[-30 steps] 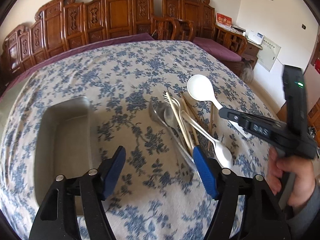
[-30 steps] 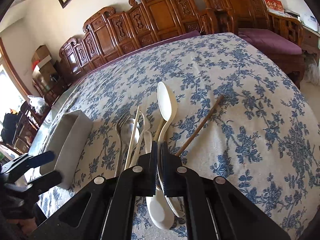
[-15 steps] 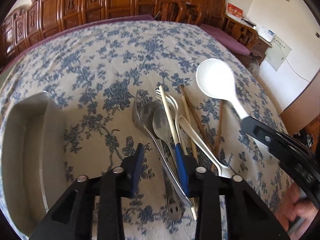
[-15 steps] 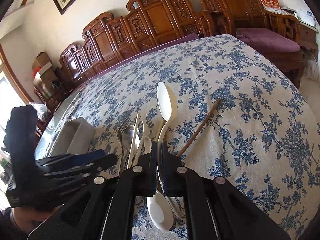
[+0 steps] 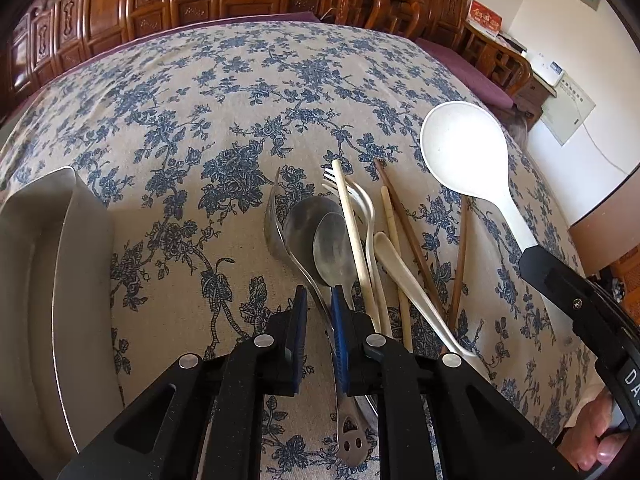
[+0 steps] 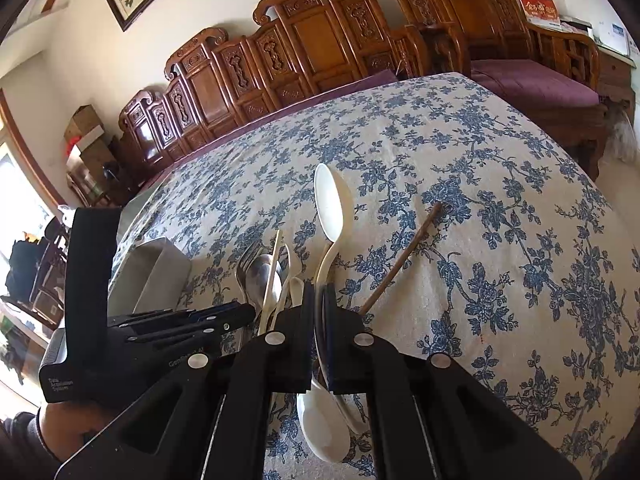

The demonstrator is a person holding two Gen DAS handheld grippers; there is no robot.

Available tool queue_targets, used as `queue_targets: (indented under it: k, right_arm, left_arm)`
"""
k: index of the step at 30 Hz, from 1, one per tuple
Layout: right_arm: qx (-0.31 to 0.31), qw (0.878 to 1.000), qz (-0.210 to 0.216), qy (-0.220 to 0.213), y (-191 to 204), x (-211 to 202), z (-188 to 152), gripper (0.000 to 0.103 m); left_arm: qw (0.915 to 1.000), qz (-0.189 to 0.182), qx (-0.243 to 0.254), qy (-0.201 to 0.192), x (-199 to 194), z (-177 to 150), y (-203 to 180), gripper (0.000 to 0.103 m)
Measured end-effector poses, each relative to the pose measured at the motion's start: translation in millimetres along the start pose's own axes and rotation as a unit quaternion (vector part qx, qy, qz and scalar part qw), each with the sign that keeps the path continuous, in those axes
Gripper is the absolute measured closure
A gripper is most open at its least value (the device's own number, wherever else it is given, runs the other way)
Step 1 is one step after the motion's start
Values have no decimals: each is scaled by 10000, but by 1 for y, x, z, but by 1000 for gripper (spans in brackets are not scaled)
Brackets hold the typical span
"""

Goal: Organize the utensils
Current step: 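Lift the white spoon with the right tool while the left tool grasps a metal fork, then carry the fork into the grey tray and open the left tool while the right holds the spoon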

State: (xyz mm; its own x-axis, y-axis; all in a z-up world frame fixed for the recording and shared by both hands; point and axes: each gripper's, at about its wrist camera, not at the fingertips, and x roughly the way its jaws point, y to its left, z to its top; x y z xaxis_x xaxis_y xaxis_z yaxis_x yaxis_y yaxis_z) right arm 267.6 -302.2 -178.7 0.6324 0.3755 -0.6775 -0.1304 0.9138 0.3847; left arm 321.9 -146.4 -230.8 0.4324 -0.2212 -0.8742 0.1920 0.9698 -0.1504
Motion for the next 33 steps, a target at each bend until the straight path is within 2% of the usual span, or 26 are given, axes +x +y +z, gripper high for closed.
queue_targets:
  k: [2,8,12,16,23,33]
  right_arm:
    - [2,10000,4,2,0,0,0,97]
    - [4,10000,34,-73,1,-2,1,97]
    - [12,10000,7,-61,0,-2,1,97]
    - [-92,9999,-1,-51,2,0,2,97]
    - [-142,9999,-18,-60,8,-1,2,97]
    - [-469,9987,166,-60,42,-6,2,97]
  left_arm:
    - [10000,15,19,20,0,0,-2,95]
    - [9994,244,250,26,-3,-4,-9,95]
    - [9997,184,185,12,-5,-7,-3,96]
    - [9998,167,7,-57,-8,-8,3,101]
    - [9998,113,-9,-189,-21,-10,9,102]
    - [9982,-66,1,-604,-70,-12,20,102]
